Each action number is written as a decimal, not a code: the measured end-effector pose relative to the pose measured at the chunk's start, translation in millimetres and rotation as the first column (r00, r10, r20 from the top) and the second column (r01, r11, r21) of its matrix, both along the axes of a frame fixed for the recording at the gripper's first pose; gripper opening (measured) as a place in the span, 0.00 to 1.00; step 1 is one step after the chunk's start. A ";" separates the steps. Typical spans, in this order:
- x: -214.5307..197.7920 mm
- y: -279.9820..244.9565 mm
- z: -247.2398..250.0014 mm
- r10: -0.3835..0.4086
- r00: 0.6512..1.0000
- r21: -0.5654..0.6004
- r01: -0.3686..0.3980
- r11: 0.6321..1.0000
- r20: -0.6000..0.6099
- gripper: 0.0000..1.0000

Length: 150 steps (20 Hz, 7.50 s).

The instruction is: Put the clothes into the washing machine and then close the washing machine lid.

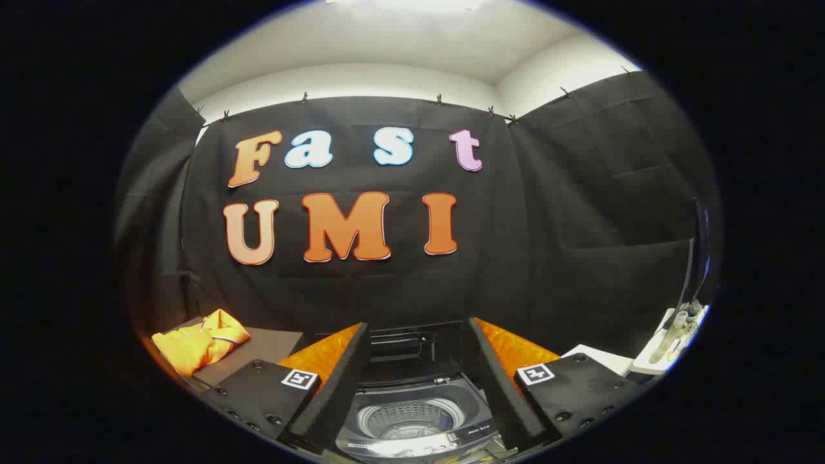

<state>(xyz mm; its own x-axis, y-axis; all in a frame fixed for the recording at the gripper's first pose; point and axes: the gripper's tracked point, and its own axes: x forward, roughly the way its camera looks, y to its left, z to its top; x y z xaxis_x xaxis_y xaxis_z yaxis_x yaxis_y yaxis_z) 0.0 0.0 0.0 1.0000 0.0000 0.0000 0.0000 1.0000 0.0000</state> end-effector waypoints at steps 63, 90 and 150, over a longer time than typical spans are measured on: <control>16.4 442.3 -101.1 0.673 0.657 0.281 -0.612 0.739 -0.339 0.98; 21.4 460.7 -175.8 0.654 0.584 0.162 -0.674 0.721 -0.482 0.08; 192.5 14.4 -287.3 0.312 0.827 0.086 -0.309 0.947 -0.468 0.08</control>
<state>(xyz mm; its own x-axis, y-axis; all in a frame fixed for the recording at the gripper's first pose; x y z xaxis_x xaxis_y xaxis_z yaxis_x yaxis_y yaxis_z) 192.5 14.4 -287.3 0.8268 0.3122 -0.4679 -0.3089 0.9472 0.0862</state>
